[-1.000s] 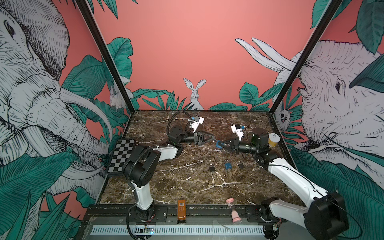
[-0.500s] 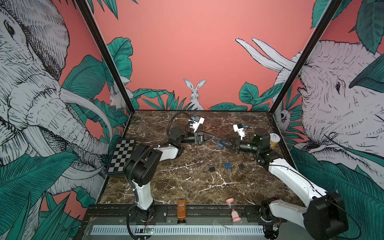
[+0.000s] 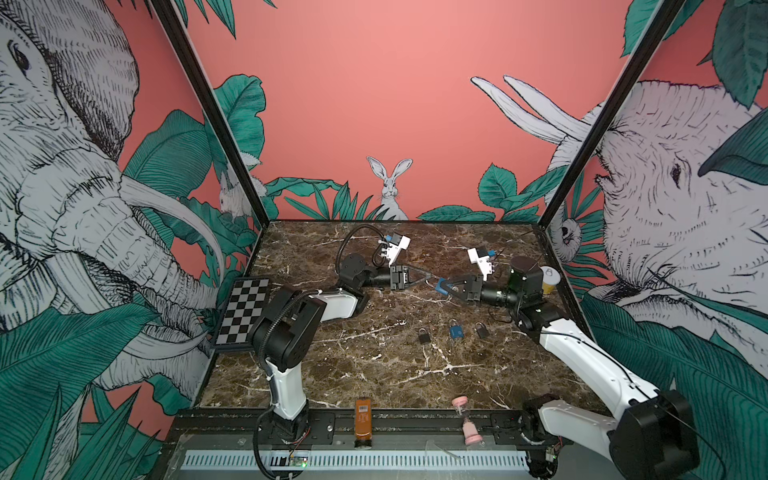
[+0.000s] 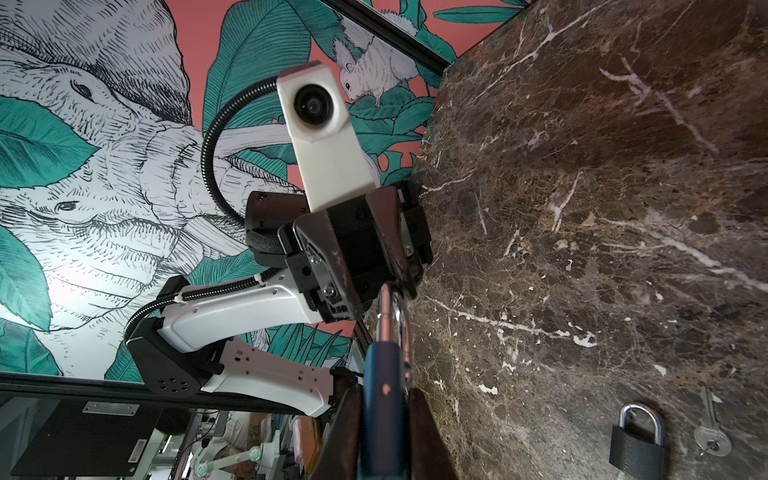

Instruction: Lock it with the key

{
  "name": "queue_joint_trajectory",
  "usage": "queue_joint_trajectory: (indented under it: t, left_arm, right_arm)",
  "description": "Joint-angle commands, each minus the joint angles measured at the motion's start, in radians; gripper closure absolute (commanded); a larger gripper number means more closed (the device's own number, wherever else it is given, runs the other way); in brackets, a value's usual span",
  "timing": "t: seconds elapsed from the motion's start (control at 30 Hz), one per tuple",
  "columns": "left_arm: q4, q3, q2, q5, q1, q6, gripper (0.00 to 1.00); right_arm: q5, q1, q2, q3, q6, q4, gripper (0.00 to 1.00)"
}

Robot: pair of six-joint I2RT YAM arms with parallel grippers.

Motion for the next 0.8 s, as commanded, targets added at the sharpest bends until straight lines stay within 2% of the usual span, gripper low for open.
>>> queue_joint_trajectory:
  t: [0.0, 0.43, 0.6, 0.7, 0.77]
  left_arm:
    - [0.031, 0.013, -0.006, 0.023, -0.014, -0.004, 0.76]
    - [0.01, 0.007, -0.024, 0.021, -0.022, 0.003, 0.85]
    - [-0.019, 0.017, -0.067, 0.001, -0.042, -0.034, 1.0]
    - [-0.151, 0.012, -0.122, -0.006, -0.066, 0.049, 1.0]
    - [-0.313, 0.009, -0.174, -0.006, -0.087, 0.164, 1.0]
  right_arm:
    - [0.011, -0.003, -0.028, 0.015, -0.03, 0.048, 1.0]
    - [0.029, -0.002, -0.054, 0.022, -0.08, 0.002, 1.0]
    - [0.073, -0.002, -0.076, 0.026, -0.19, -0.097, 1.0]
    - [0.099, -0.003, -0.091, 0.022, -0.233, -0.121, 1.0]
    - [0.108, -0.003, -0.097, 0.016, -0.23, -0.105, 1.0]
